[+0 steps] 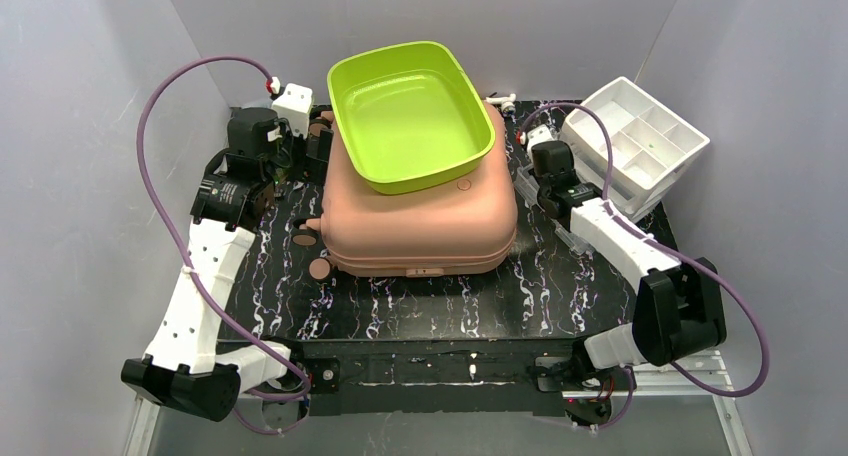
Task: Open, take out, and arrange the luggage
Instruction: Close the drawer in the storage box.
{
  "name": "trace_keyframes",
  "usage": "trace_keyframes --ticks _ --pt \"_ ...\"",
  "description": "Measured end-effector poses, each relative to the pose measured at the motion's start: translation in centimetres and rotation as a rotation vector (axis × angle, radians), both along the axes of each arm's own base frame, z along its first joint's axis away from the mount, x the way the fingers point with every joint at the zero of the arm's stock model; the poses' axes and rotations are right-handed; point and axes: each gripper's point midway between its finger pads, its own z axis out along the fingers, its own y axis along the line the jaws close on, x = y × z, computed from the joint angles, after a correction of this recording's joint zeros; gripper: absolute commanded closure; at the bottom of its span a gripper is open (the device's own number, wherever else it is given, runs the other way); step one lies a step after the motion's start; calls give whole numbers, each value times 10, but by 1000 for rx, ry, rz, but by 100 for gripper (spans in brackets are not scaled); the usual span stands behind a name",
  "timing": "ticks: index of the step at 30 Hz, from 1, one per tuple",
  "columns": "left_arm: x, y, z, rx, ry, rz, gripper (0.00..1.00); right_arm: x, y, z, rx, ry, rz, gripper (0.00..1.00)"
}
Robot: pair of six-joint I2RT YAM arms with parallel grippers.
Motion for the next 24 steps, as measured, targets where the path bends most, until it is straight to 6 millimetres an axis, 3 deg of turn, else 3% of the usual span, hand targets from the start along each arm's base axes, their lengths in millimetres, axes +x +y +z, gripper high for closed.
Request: trace_keyframes --ticks 4,14,20,21,24 --pt "0 1 0 1 0 3 2 0 -8 -4 -41 -12 -35 82" --pt "0 1 0 -3 1 9 2 11 -22 18 -98 -119 -117 83" --pt "0 2 -2 -3 3 12 2 13 10 25 54 -65 26 84" --pt "0 3 -1 -3 2 15 2 6 26 36 139 -59 100 84" --pt "-1 4 0 -4 -1 18 2 -7 42 57 229 -63 184 83"
